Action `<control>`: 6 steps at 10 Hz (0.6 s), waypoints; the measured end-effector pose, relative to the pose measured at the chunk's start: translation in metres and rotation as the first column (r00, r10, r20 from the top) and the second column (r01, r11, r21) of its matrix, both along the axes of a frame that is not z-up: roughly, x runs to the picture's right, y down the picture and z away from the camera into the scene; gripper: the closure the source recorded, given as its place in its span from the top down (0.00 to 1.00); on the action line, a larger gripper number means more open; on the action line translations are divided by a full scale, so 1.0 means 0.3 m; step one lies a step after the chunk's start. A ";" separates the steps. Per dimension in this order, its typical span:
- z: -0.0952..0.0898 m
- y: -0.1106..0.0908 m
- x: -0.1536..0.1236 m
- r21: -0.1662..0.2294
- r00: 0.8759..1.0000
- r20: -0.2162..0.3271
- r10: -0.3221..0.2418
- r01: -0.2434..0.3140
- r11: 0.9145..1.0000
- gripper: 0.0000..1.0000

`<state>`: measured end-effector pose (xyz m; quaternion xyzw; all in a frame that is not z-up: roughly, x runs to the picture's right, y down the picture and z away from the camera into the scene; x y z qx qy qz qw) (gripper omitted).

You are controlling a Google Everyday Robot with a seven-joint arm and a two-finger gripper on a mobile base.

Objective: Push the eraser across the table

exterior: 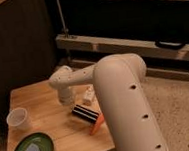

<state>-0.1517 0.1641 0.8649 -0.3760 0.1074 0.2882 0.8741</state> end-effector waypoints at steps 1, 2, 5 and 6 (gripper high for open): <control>-0.010 0.010 0.033 -0.002 1.000 -0.011 0.003 -0.003 1.000 0.00; -0.025 0.015 0.072 -0.001 1.000 -0.021 0.007 -0.007 1.000 0.00; -0.064 0.034 0.158 -0.004 0.999 -0.042 0.025 -0.026 1.000 0.00; -0.075 0.048 0.165 -0.008 0.999 -0.040 0.032 -0.033 0.999 0.00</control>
